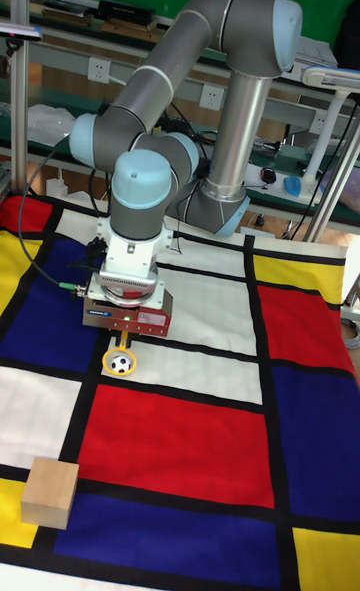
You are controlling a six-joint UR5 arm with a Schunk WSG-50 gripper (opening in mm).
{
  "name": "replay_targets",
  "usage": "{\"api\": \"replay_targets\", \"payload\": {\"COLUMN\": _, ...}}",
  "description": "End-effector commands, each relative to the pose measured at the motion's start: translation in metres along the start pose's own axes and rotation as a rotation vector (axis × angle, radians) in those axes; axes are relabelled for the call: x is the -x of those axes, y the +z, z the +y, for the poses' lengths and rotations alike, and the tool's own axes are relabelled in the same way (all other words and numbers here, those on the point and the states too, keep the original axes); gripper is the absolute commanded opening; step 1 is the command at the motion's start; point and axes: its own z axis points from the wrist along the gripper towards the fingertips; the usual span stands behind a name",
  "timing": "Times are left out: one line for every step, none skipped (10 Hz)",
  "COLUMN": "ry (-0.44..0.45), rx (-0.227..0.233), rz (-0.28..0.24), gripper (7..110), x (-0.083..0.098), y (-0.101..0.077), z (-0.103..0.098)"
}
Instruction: Attach the bubble ring to the ball
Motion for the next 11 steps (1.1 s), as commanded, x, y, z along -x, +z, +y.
{"api": "replay_targets", "payload": {"ry": 0.008, "rx": 0.020, "rz": -0.004, "gripper": 7, "x": 0.002, "y": 0.000, "z": 0.003}}
{"api": "replay_targets", "payload": {"ry": 0.006, "rx": 0.022, "rz": -0.006, "gripper": 7, "x": 0.002, "y": 0.000, "z": 0.003}}
{"api": "replay_targets", "payload": {"ry": 0.006, "rx": 0.022, "rz": -0.009, "gripper": 7, "x": 0.003, "y": 0.000, "z": 0.004}}
{"api": "replay_targets", "payload": {"ry": 0.007, "rx": 0.022, "rz": -0.010, "gripper": 7, "x": 0.004, "y": 0.001, "z": 0.004}}
{"api": "replay_targets", "payload": {"ry": 0.007, "rx": 0.022, "rz": -0.013, "gripper": 7, "x": 0.005, "y": 0.001, "z": 0.004}}
{"api": "replay_targets", "payload": {"ry": 0.008, "rx": 0.021, "rz": -0.023, "gripper": 7, "x": 0.008, "y": 0.002, "z": 0.003}}
{"api": "replay_targets", "payload": {"ry": 0.007, "rx": 0.022, "rz": -0.026, "gripper": 7, "x": 0.010, "y": 0.002, "z": 0.004}}
{"api": "replay_targets", "payload": {"ry": 0.003, "rx": 0.022, "rz": -0.026, "gripper": 7, "x": 0.011, "y": 0.003, "z": 0.003}}
{"api": "replay_targets", "payload": {"ry": -0.002, "rx": 0.028, "rz": -0.027, "gripper": 7, "x": 0.012, "y": 0.004, "z": 0.005}}
{"api": "replay_targets", "payload": {"ry": 0.001, "rx": 0.040, "rz": -0.007, "gripper": 7, "x": 0.007, "y": 0.004, "z": 0.008}}
{"api": "replay_targets", "payload": {"ry": 0.000, "rx": 0.054, "rz": 0.015, "gripper": 7, "x": 0.002, "y": 0.004, "z": 0.011}}
